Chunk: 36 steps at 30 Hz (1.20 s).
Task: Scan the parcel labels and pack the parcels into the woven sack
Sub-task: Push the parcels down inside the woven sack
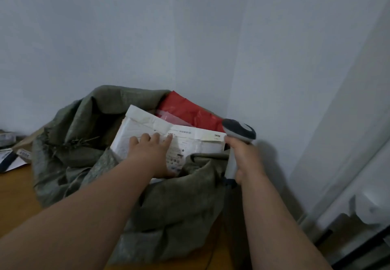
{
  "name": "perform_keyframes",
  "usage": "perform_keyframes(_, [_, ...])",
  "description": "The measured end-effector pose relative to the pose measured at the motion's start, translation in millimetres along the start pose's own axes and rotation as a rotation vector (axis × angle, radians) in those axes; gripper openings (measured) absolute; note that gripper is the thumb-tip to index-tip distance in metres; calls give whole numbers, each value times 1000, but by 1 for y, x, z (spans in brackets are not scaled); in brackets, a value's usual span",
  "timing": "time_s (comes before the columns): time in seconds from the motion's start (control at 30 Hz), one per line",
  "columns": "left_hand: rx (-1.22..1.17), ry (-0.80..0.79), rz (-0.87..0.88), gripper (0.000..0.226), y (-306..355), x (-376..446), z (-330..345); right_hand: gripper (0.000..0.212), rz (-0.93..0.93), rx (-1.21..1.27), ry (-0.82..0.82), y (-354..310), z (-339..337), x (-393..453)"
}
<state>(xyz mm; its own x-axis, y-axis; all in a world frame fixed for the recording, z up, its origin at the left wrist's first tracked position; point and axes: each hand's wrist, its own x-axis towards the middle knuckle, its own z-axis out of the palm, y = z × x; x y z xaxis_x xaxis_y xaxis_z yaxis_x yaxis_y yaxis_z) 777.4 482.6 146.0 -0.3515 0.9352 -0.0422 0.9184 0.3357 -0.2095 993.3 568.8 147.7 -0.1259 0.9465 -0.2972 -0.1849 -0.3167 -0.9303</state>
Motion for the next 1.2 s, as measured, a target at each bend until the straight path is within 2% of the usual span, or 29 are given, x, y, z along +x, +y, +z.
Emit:
perform_keyframes(0.1, [32, -16, -38, 120, -2, 1, 6, 39, 68, 85, 79, 7, -9, 19])
perform_keyframes(0.23, [1, -12, -55, 108, -1, 0, 6, 21, 341, 234, -73, 25, -2, 34])
perform_keyframes(0.33, [-26, -56, -71, 101, 0, -3, 7, 21, 365, 279, -131, 38, 12, 43])
perform_keyframes(0.43, [-62, -95, -88, 100, -5, -5, 8, 13, 335, 311, -82, 37, 19, 46])
perform_keyframes(0.57, [-174, -172, -87, 117, -10, -10, 1, 34, 166, 359, 5, 15, 28, 46])
perform_keyframes(0.67, [-317, -245, -86, 126, -13, -11, -7, 35, -54, 475, -4, -30, 46, 36])
perform_keyframes(0.7, [-351, -273, -79, 122, -15, -11, -10, 32, -124, 502, -37, -48, 53, 29])
perform_keyframes(0.8, [-334, -308, -17, 78, -15, -13, -17, 21, -290, 422, -146, -96, 77, -3])
perform_keyframes(0.83, [-328, -293, 1, 72, -13, -14, -18, 19, -336, 399, -190, -108, 85, -17])
perform_keyframes(0.9, [-351, -281, 24, 73, -14, -16, -22, 19, -429, 386, -268, -126, 99, -42])
perform_keyframes(0.97, [-422, -284, 24, 78, -20, -18, -31, 25, -530, 362, -280, -139, 106, -60])
perform_keyframes(1.03, [-593, -242, 16, 72, -26, -18, -42, 29, -639, 339, -263, -147, 106, -68])
perform_keyframes(1.1, [-976, -225, -5, 60, -25, -21, -49, 30, -700, 302, -234, -147, 107, -69])
perform_keyframes(1.17, [-1328, -230, -20, 66, -19, -27, -49, 34, -661, 212, -179, -139, 110, -64])
perform_keyframes(1.2, [-1379, -230, -25, 75, -18, -31, -49, 37, -610, 130, -137, -131, 111, -62])
